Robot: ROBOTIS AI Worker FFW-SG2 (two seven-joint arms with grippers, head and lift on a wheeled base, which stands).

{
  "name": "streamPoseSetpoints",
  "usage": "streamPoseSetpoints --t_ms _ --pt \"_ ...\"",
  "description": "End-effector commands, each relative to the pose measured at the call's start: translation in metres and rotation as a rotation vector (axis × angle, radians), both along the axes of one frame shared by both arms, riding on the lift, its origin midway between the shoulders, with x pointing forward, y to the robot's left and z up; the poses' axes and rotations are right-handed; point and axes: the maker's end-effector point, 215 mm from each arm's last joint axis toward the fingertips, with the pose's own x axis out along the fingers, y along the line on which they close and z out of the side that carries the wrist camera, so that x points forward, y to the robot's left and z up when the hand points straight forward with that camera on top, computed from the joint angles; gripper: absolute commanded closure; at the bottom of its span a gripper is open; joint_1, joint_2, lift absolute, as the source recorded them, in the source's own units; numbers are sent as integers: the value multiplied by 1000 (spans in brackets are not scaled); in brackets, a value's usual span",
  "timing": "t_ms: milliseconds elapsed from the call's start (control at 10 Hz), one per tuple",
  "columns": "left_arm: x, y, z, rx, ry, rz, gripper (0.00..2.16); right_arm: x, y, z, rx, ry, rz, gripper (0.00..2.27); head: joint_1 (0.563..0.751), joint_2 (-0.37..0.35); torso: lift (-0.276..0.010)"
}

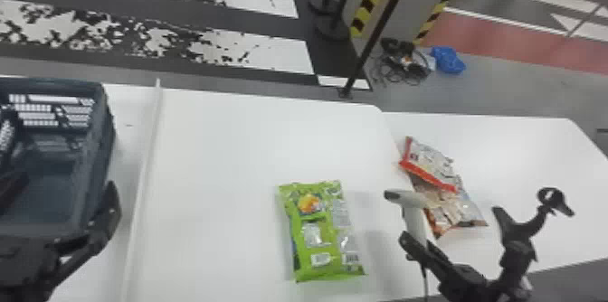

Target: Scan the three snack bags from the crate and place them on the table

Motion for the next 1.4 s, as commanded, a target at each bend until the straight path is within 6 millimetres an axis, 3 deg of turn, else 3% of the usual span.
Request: streamPoseSetpoints --t_ms 0,200,400,600,700,800,900,1100,1300 --pt "5 -11 -4 6 14 -29 43 12 -14 -6 -6 31 -16 2192 695 -350 -37" --pt "4 -14 -5 9 15 -43 43 26 -24 -22 -26 78 -21 2192 695 -350 -37" --pt "2 -13 -6 14 17 -46 43 39 -22 -47 -22 137 -16 2192 695 -350 -37" --pt "2 -13 -7 16 18 -46 39 42 -14 -58 -42 157 4 2179 695 -350 -37" --pt "3 -13 -7 16 17 -46 39 42 -16 -60 -51 163 -6 1949 695 -350 -37" --pt "4 -13 -7 17 17 -46 39 43 -16 -58 -54 161 -2 1187 695 -350 -37" --pt "5 -13 -8 16 17 -46 39 44 -18 -57 -58 159 -1 16 695 -350 -37" --pt "6 -14 -6 15 13 -47 39 48 -26 -36 -68 112 -18 26 695 -350 -37" --pt "6 -14 -6 16 12 -47 39 43 -15 10 -41 43 8 53 695 -350 -37"
